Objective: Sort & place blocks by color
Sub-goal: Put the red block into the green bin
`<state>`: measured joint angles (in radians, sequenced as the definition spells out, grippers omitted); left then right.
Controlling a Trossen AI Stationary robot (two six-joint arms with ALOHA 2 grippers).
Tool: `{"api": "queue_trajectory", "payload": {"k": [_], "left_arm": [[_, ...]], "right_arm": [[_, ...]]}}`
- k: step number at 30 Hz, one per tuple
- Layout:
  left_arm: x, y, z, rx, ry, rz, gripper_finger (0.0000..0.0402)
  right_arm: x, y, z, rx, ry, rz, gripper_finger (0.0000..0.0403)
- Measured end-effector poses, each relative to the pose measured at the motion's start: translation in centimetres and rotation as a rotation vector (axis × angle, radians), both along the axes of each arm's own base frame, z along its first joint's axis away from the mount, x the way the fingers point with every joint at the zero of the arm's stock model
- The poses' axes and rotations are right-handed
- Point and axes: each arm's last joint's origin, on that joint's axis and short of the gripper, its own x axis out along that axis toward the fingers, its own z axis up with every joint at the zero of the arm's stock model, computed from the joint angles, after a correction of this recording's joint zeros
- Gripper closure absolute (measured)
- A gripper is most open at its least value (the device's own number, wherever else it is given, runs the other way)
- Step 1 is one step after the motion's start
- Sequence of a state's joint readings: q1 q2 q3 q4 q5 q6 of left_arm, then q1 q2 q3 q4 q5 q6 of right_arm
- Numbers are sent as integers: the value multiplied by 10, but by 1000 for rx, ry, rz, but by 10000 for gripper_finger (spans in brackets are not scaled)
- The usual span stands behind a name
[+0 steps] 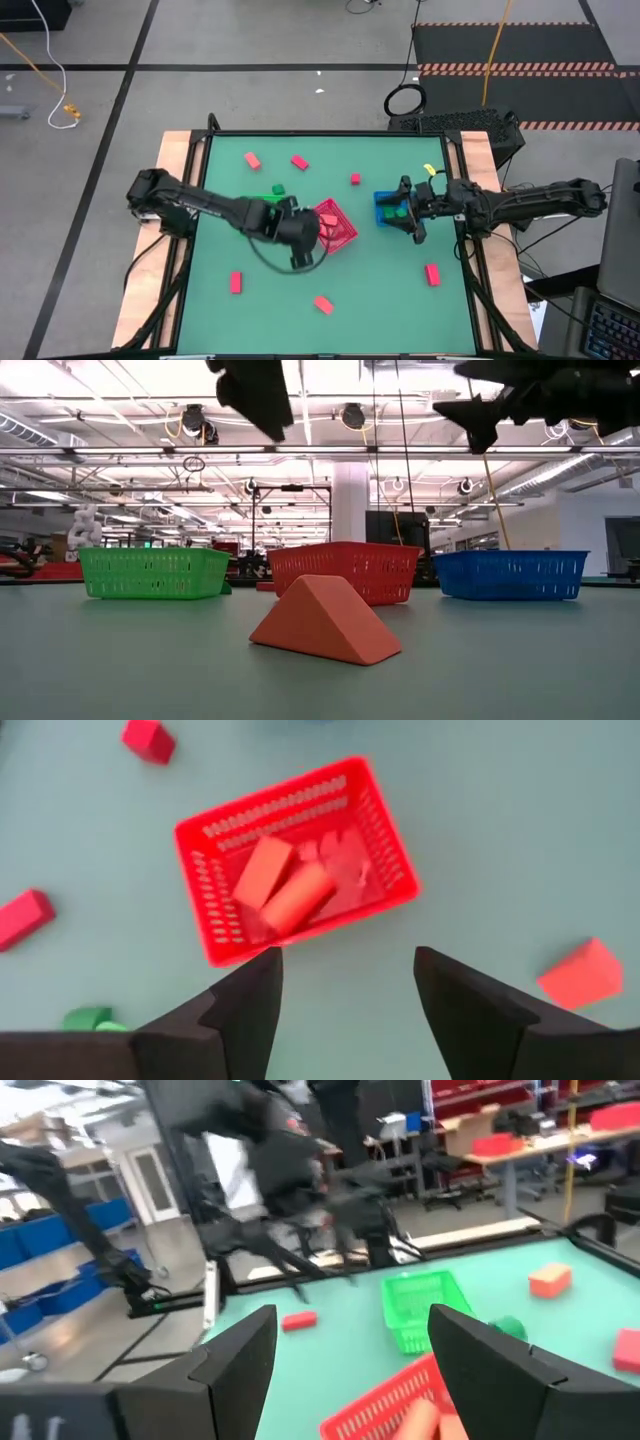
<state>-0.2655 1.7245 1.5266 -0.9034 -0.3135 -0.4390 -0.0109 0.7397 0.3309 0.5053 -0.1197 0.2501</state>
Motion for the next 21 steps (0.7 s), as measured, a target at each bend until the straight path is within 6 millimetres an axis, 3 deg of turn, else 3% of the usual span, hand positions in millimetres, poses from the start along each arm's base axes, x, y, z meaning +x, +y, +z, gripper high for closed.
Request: {"api": "queue_trajectory", "payload": {"k": [6,10,16,21], "left_arm": [[0,-41,-20,25,-187,-48,176],[-1,-52,-38,-5,-266,-74,176],[-4,-40,-57,82,-232,-80,177],[-12,-11,-53,186,-177,-20,177]], "right_arm": [[11,-2,-7,19,20,-69,149],[20,-2,-8,20,-18,-69,149],[31,-3,-15,20,-36,-97,149],[38,-3,-24,3,-3,-99,149]]}}
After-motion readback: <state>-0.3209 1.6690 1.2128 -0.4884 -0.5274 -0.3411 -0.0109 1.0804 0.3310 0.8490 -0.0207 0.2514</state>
